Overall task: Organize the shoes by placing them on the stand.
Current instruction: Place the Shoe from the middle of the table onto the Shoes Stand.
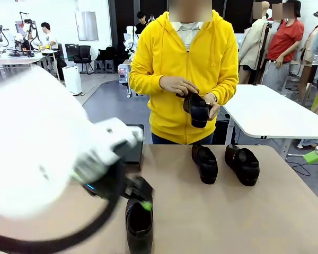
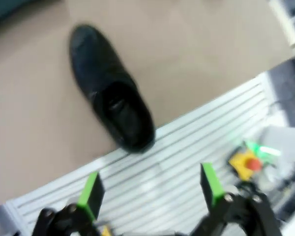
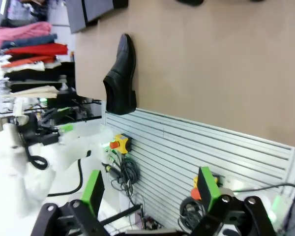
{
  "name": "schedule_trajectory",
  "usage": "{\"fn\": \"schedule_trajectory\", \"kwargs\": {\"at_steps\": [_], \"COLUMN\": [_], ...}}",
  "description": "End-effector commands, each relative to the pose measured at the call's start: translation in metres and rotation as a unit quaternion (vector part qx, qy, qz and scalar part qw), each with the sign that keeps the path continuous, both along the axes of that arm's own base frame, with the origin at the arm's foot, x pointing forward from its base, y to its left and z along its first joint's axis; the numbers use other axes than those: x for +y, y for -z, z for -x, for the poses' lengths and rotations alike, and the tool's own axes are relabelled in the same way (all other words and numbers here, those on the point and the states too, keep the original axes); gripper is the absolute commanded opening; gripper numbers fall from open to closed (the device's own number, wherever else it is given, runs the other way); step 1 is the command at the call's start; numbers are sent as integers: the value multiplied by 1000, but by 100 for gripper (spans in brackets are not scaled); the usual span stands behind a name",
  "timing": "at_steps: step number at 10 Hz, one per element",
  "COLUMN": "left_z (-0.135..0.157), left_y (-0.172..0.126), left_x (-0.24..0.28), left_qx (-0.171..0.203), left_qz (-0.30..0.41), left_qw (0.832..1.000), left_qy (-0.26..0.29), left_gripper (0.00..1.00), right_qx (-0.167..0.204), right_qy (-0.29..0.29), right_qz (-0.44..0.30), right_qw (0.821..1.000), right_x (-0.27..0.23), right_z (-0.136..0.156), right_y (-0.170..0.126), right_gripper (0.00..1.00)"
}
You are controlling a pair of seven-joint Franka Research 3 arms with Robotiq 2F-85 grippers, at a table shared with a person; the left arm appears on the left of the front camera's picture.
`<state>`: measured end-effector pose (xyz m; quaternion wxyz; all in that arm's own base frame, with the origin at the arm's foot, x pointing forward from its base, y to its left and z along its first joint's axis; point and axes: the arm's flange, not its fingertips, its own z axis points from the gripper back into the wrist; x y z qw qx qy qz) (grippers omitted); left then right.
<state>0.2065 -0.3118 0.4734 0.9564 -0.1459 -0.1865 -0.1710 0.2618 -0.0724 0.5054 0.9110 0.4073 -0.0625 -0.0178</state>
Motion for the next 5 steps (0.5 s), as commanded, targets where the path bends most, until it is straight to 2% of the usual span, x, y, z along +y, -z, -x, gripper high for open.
{"fn": "schedule_trajectory", "kwargs": {"at_steps": [1, 2, 3, 4, 5], "left_z": [-44, -49, -50, -13, -13], "left_y": [32, 50, 49, 43, 43], "left_x": [-42, -62, -61, -49, -49], "left_qx": [-76, -54, -23, -51, -51], "left_qz": [-5, -10, -6, 2, 2], "left_qw": [995, 997, 999, 999, 999], "left_qy": [-56, -54, -23, -15, -15], "left_gripper": [100, 100, 100, 100, 100], "right_qx": [-8, -8, -8, -8, -8], "right_qy": [-10, -10, -10, -10, -10], "right_qz": [2, 2, 2, 2, 2], "right_qw": [1000, 1000, 1000, 1000, 1000], "right_x": [-6, -6, -6, -6, -6], "right_z": [0, 0, 0, 0, 0], "right_y": [0, 0, 0, 0, 0], "right_gripper": [100, 100, 100, 100, 100]}}
